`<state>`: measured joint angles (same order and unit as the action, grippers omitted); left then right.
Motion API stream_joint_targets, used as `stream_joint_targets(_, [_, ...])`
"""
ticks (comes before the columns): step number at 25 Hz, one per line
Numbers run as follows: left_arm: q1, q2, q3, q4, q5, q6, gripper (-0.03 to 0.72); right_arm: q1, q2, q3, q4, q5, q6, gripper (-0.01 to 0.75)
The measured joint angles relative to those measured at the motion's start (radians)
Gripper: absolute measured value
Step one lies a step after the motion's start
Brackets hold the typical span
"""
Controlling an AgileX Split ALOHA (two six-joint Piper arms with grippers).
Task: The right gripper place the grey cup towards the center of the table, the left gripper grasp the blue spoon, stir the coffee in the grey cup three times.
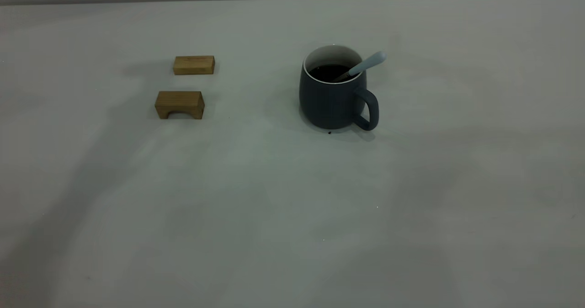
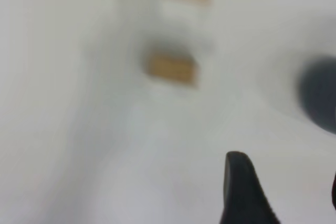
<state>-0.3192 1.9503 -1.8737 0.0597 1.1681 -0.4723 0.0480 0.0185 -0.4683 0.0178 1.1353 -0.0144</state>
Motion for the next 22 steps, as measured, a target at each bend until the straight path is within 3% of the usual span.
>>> stream_joint_targets(4, [0.0,-0.154,0.032,0.083,0.0,0.157,0.475,0.0,0.0,0.0,0.0,0.0,0.0,0.587])
stream_joint_targets(8, [0.0,-0.361,0.175,0.104,0.0,0.222,0.475,0.0,0.0,0.0,0.0,0.0,0.0,0.587])
stream_joint_targets(14, [0.0,-0.716,0.546,0.139,0.0,0.229,0.475,0.0,0.0,0.0,0.0,0.0,-0.001,0.587])
stream_joint_targets(19, [0.005,-1.012,0.864,0.085,0.0,0.248,0.475,0.0,0.0,0.0,0.0,0.0,-0.001,0.587])
stream_joint_targets(22, [0.084,-1.185,1.045,0.05,0.0,0.295,0.475,0.0,0.0,0.0,0.0,0.0,-0.001,0.587])
